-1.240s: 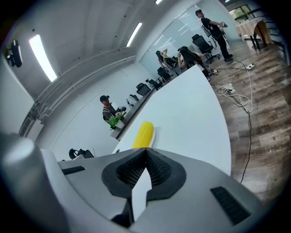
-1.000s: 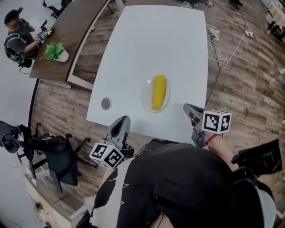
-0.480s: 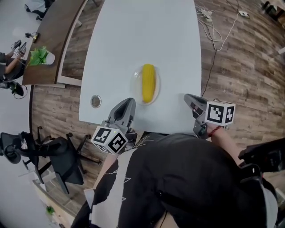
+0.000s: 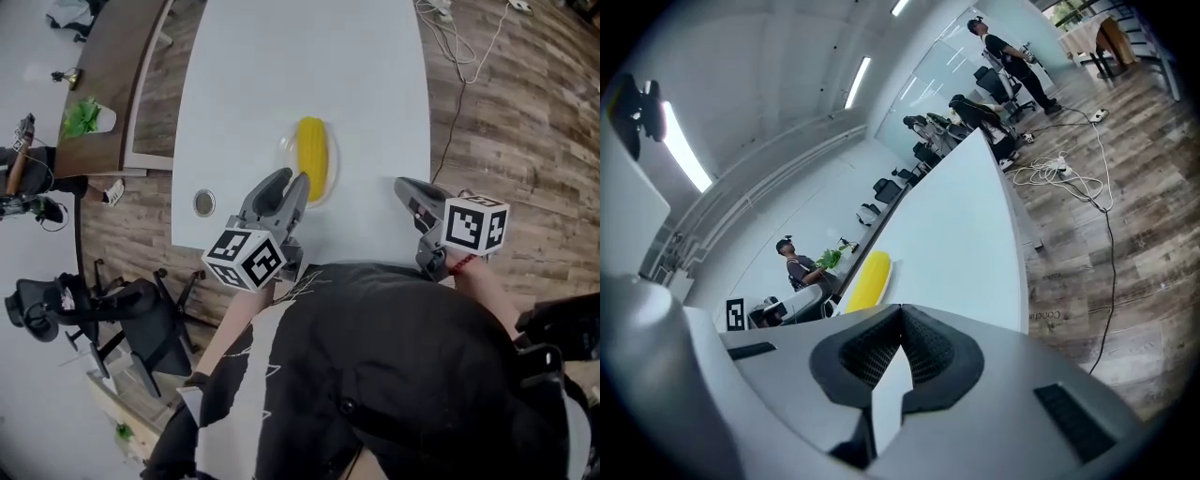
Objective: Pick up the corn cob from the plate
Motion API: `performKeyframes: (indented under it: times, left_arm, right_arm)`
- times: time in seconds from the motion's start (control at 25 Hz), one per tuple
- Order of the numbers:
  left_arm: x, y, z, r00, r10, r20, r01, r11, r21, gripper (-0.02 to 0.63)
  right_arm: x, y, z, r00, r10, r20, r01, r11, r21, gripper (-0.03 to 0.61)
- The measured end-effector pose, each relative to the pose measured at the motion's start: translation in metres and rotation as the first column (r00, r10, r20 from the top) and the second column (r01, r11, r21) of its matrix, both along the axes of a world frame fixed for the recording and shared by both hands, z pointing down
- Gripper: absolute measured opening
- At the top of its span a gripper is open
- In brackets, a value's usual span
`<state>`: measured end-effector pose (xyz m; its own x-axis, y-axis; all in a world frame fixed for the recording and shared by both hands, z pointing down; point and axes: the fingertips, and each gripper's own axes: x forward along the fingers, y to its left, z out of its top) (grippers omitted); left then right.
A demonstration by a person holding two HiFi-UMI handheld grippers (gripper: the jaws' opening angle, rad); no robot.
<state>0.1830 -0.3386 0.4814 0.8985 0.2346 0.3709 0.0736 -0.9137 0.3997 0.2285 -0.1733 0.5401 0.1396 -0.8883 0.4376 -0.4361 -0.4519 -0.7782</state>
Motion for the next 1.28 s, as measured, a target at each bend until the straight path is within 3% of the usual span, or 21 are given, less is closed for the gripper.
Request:
performKeyframes:
  times: [0.2,0.32,0.64,1.0,1.28]
  left_arm:
    - [0.021,-0.015,0.019,0.997,-0.034,0.068,0.033,0.999,0.014,0.146]
    - [0.030,-0.016,0.029,0.992,-0.025,0.122,0.019,0.999,0.048,0.211]
    - [0.050,-0.016,0.059,0.960,0.031,0.278,-0.054,0.996,0.075,0.279]
    - [0.055,-0.005,0.067,0.932,0.047,0.359,-0.091,0.990,0.109,0.305]
    - [0.054,-0.001,0.059,0.940,0.070,0.334,-0.100,0.992,0.073,0.305]
  right_arm:
    - [0.011,-0.008,0.002,0.998,-0.024,-0.050,0.023,1.000,-0.004,0.015]
    - [0.015,-0.008,0.002,0.999,-0.016,-0.045,0.016,1.000,0.008,0.015]
    - [0.021,-0.014,0.001,0.998,-0.005,-0.069,0.006,1.000,0.015,0.015]
    - [0.020,-0.020,0.000,0.999,-0.028,-0.039,0.029,0.999,0.040,0.015]
    - [0.021,-0.020,0.002,1.000,-0.016,-0.026,0.018,0.995,0.095,0.015]
